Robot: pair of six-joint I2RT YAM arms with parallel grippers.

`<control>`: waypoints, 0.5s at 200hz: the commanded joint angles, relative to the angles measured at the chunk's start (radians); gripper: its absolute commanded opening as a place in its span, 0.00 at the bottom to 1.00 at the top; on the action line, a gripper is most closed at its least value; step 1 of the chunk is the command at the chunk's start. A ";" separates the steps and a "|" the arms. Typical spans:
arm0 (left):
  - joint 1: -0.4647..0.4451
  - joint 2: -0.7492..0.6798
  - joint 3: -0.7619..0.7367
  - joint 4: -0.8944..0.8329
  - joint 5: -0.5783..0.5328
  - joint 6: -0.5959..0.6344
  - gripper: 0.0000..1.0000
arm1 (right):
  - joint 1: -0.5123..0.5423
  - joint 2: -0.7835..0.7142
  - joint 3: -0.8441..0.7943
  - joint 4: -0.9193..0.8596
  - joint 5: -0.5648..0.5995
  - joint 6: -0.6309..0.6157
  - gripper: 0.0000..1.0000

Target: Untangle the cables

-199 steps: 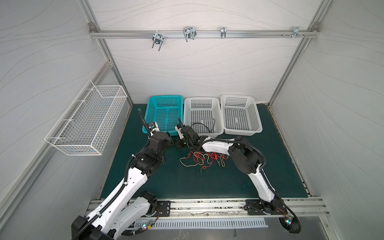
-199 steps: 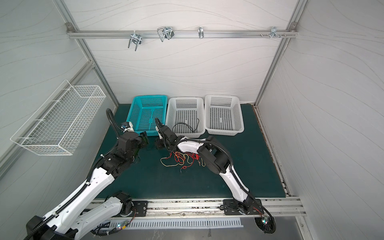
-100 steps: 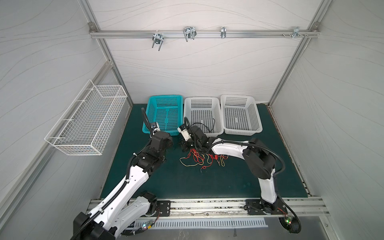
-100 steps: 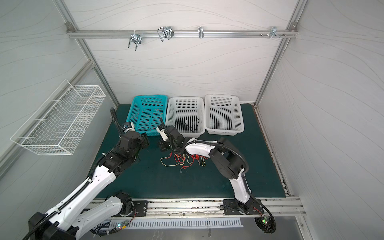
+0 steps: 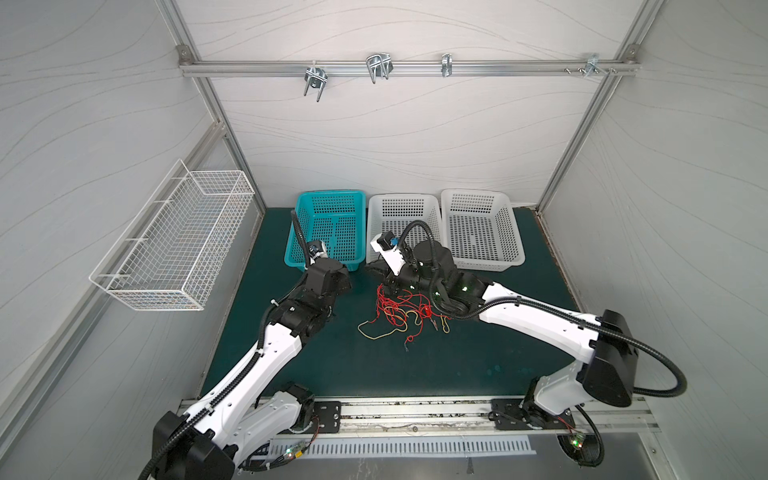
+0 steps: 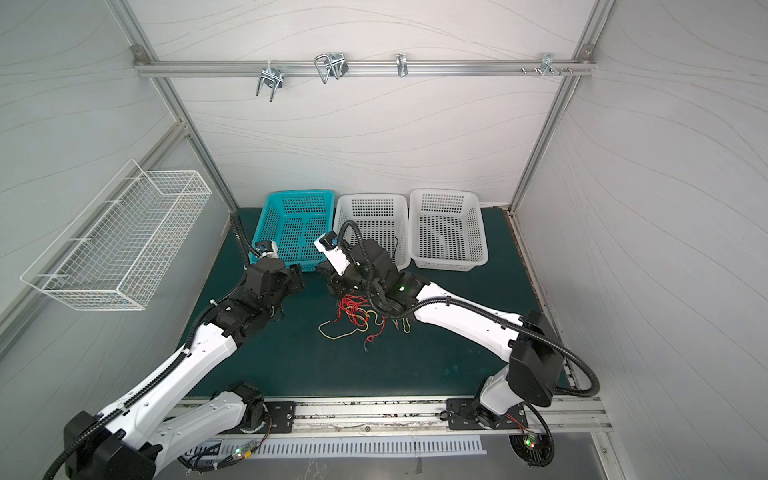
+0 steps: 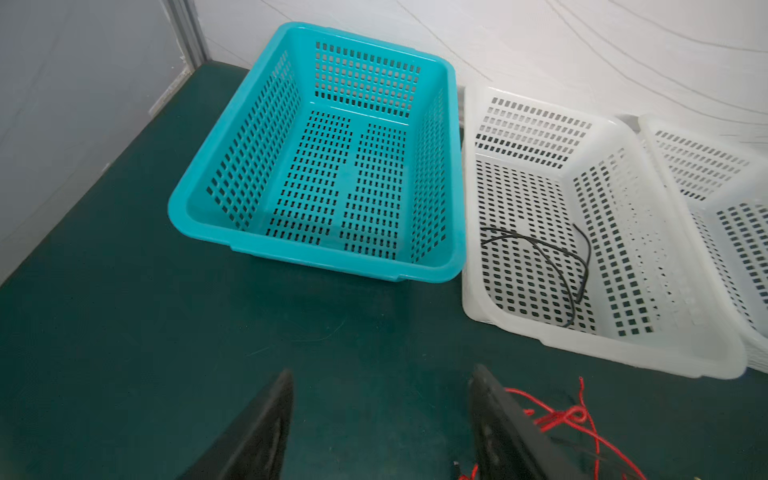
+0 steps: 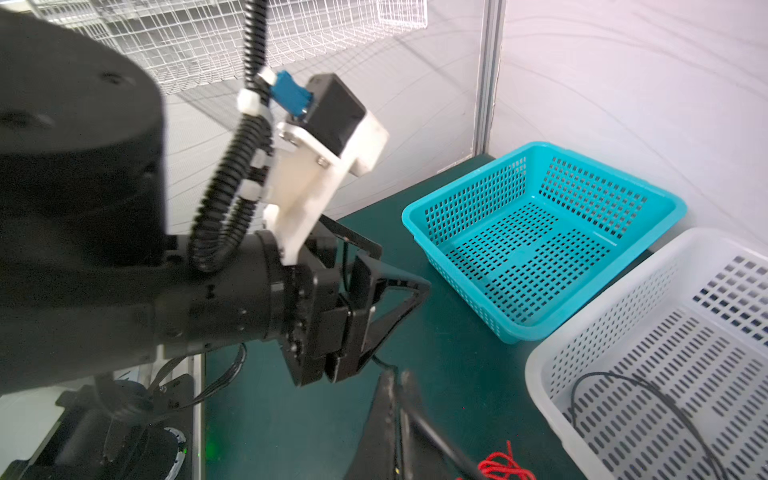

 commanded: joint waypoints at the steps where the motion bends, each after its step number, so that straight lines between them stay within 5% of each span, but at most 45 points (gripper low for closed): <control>1: 0.003 0.022 0.047 0.081 0.112 0.035 0.67 | 0.007 -0.071 0.004 -0.003 0.079 -0.066 0.00; 65: -0.007 0.002 -0.050 0.274 0.365 0.084 0.67 | 0.007 -0.104 0.072 0.022 0.273 -0.013 0.00; 100: -0.084 0.015 -0.046 0.323 0.446 0.175 0.69 | 0.005 -0.105 0.076 0.050 0.311 0.017 0.00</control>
